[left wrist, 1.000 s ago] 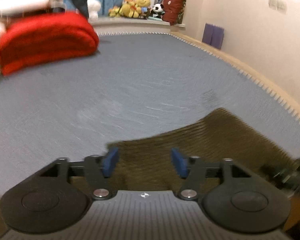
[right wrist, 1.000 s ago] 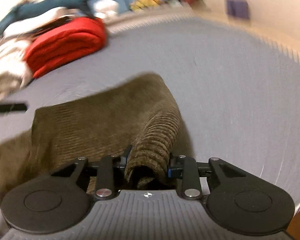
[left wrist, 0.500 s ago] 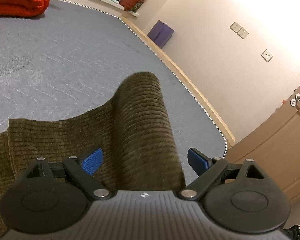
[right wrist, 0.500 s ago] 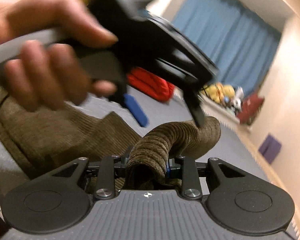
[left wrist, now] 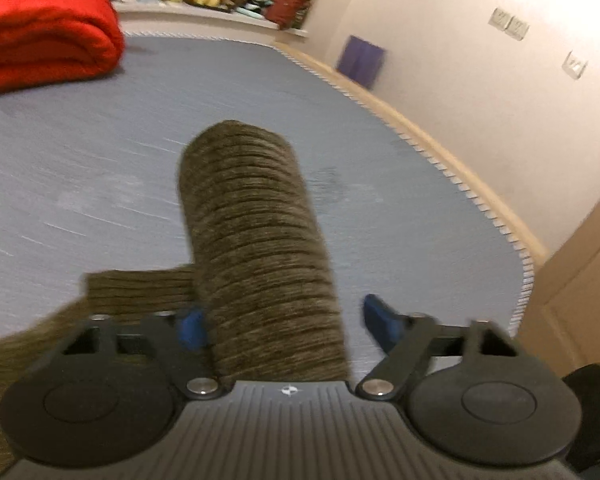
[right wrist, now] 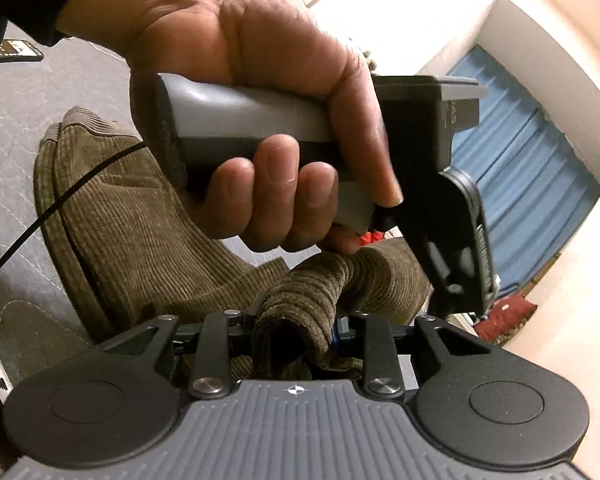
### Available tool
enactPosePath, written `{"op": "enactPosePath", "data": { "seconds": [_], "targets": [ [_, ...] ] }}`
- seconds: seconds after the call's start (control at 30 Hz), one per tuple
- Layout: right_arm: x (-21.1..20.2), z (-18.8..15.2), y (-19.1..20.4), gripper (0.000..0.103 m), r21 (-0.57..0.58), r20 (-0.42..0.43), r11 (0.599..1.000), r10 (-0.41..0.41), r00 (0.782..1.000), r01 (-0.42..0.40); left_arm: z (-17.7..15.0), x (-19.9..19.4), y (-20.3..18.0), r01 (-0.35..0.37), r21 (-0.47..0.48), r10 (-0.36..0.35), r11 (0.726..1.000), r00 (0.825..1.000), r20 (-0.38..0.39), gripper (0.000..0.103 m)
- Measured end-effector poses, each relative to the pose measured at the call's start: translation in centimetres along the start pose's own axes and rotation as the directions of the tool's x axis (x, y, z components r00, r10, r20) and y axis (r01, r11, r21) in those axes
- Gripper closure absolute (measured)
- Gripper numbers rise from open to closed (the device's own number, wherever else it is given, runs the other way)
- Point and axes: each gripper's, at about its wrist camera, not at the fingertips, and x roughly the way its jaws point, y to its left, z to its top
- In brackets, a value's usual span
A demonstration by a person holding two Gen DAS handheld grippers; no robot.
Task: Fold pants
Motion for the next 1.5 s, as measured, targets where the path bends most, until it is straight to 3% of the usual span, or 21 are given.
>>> {"op": "enactPosePath", "data": {
  "seconds": [0.03, 0.1, 0.23, 0.37, 0.43, 0.53, 0.63, 0.73, 0.87, 0.93, 1.0, 1.03, 1.07, 1.17, 1.2, 1.3, 1.37, 1.4, 1.5],
  "targets": [
    [0.0, 0.1, 0.0, 0.073, -0.004, 0.005, 1.000, 0.000, 1.000, 0.000, -0.2, -0.1, 0.2, -0.034, 0.008, 0.034, 0.999, 0.999, -0.001, 0.046],
    [0.1, 0.3, 0.1, 0.074, -0.008, 0.008, 1.000, 0.005, 1.000, -0.005, -0.5, -0.4, 1.1, -0.062, -0.001, 0.062, 0.998, 0.998, -0.006, 0.076],
    [0.1, 1.0, 0.0, 0.070, 0.016, 0.013, 0.999, 0.035, 0.999, -0.035, -0.8, -1.2, 3.2, -0.083, -0.024, 0.083, 0.996, 0.997, -0.005, 0.082],
    [0.1, 2.3, -0.4, 0.059, 0.098, 0.012, 0.989, 0.110, 0.994, -0.111, -1.5, -2.1, 5.8, -0.089, -0.066, 0.088, 0.994, 0.996, -0.009, 0.082],
    [-0.2, 3.3, -1.1, 0.050, 0.172, 0.054, 0.968, 0.175, 0.983, -0.182, -1.6, -3.0, 7.2, -0.086, -0.088, 0.086, 0.992, 0.996, -0.003, 0.082],
    [-1.2, 4.7, -2.8, 0.035, 0.284, 0.150, 0.916, 0.251, 0.956, -0.285, -1.9, -4.7, 9.8, -0.080, -0.123, 0.081, 0.989, 0.997, 0.007, 0.082],
    [-1.6, 5.4, -5.2, 0.033, 0.431, 0.250, 0.800, 0.338, 0.907, -0.417, -2.3, -6.4, 12.9, -0.071, -0.166, 0.073, 0.984, 0.997, 0.006, 0.083],
    [-1.3, 5.3, -7.6, 0.031, 0.545, 0.310, 0.695, 0.352, 0.883, -0.468, -3.0, -8.4, 16.4, -0.073, -0.203, 0.075, 0.977, 0.997, 0.005, 0.083],
    [1.2, 4.8, -9.7, 0.029, 0.660, 0.258, 0.632, 0.317, 0.913, -0.406, -4.5, -11.6, 21.4, -0.114, -0.257, 0.118, 0.960, 0.993, 0.003, 0.083],
    [3.1, 3.8, -10.5, 0.027, 0.719, 0.189, 0.602, 0.311, 0.931, -0.347, -5.4, -13.3, 24.0, -0.151, -0.300, 0.158, 0.942, 0.988, -0.003, 0.083],
    [5.7, 2.5, -10.5, 0.027, 0.770, 0.106, 0.566, 0.341, 0.934, -0.294, -6.5, -14.6, 26.2, -0.182, -0.338, 0.188, 0.923, 0.982, -0.016, 0.082],
    [7.1, 1.8, -10.4, 0.027, 0.801, 0.062, 0.535, 0.372, 0.926, -0.268, -7.1, -15.0, 27.2, -0.195, -0.351, 0.197, 0.916, 0.980, -0.031, 0.080],
    [8.1, 1.2, -10.2, 0.026, 0.828, 0.031, 0.502, 0.403, 0.915, -0.249, -7.7, -15.1, 28.1, -0.209, -0.360, 0.204, 0.909, 0.978, -0.053, 0.071],
    [11.4, -1.2, -8.9, 0.026, 0.911, -0.037, 0.367, 0.523, 0.852, -0.186, -8.9, -15.3, 30.1, -0.251, -0.363, 0.232, 0.897, 0.968, -0.096, 0.047],
    [12.2, -1.9, -8.5, 0.026, 0.931, -0.046, 0.323, 0.562, 0.825, -0.168, -9.0, -15.8, 30.3, -0.291, -0.378, 0.278, 0.879, 0.956, -0.092, 0.036],
    [13.2, -2.4, -6.7, 0.025, 0.949, -0.047, 0.269, 0.631, 0.775, -0.162, -8.5, -17.6, 29.9, -0.399, -0.371, 0.409, 0.838, 0.911, -0.056, 0.029],
    [13.5, -2.2, -5.9, 0.024, 0.949, -0.042, 0.259, 0.670, 0.741, -0.180, -8.0, -19.1, 29.4, -0.397, -0.384, 0.426, 0.834, 0.905, -0.010, 0.029],
    [13.6, -2.0, -5.4, 0.023, 0.944, -0.055, 0.273, 0.685, 0.726, -0.186, -7.7, -19.6, 28.8, -0.387, -0.371, 0.421, 0.844, 0.907, 0.011, 0.029],
    [13.6, -0.7, -4.5, 0.030, 0.899, -0.121, 0.385, 0.675, 0.728, -0.208, -7.3, -19.9, 24.8, -0.310, -0.202, 0.326, 0.929, 0.944, 0.054, 0.028]
  ]
}}
